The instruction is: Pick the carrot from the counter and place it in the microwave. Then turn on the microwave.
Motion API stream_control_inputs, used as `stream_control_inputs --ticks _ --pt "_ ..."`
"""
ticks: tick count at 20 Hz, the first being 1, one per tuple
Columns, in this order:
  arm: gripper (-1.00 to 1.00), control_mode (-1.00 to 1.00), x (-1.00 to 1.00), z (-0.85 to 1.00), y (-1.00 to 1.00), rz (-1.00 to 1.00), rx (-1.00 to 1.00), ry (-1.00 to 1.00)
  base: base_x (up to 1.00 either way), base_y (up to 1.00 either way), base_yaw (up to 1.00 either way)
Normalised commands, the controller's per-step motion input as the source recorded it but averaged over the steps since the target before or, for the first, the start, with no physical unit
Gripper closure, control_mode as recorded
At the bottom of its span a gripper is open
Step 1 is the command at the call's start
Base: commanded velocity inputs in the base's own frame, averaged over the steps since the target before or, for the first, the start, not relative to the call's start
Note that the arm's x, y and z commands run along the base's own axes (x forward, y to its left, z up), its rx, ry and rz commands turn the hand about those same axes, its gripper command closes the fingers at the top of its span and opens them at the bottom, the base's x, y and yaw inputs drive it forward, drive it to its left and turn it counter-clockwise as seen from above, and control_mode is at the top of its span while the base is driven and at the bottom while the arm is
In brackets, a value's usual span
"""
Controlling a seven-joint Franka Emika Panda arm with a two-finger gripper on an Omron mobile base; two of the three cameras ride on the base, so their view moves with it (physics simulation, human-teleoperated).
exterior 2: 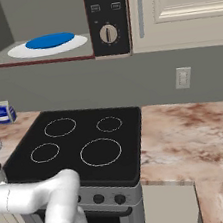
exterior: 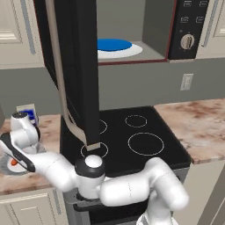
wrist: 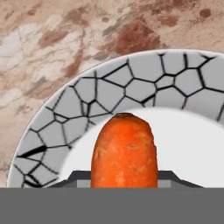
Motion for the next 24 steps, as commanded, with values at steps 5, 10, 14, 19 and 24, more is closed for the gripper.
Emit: stream_control_inputs --ticks 5,10,14,19,24 --pt "1.0 -1.0 -0.32 0.22 -0.13 0.0 0.0 -0.11 0.0 0.0 0.0" --pt "1.0 -1.0 -0.63 0.01 -0.59 0.0 0.0 -0.24 0.0 0.0 0.0" --pt "1.0 -1.0 -0.73 -0.01 -0.89 0.0 0.0 -0.28 0.0 0.0 0.0" --pt "1.0 -1.0 -0.62 -0.09 -0.99 0.01 0.0 -0.25 0.0 0.0 0.0" --pt "1.0 -1.0 -0.32 0.07 -0.93 0.08 0.02 -0.21 0.0 0.0 0.0"
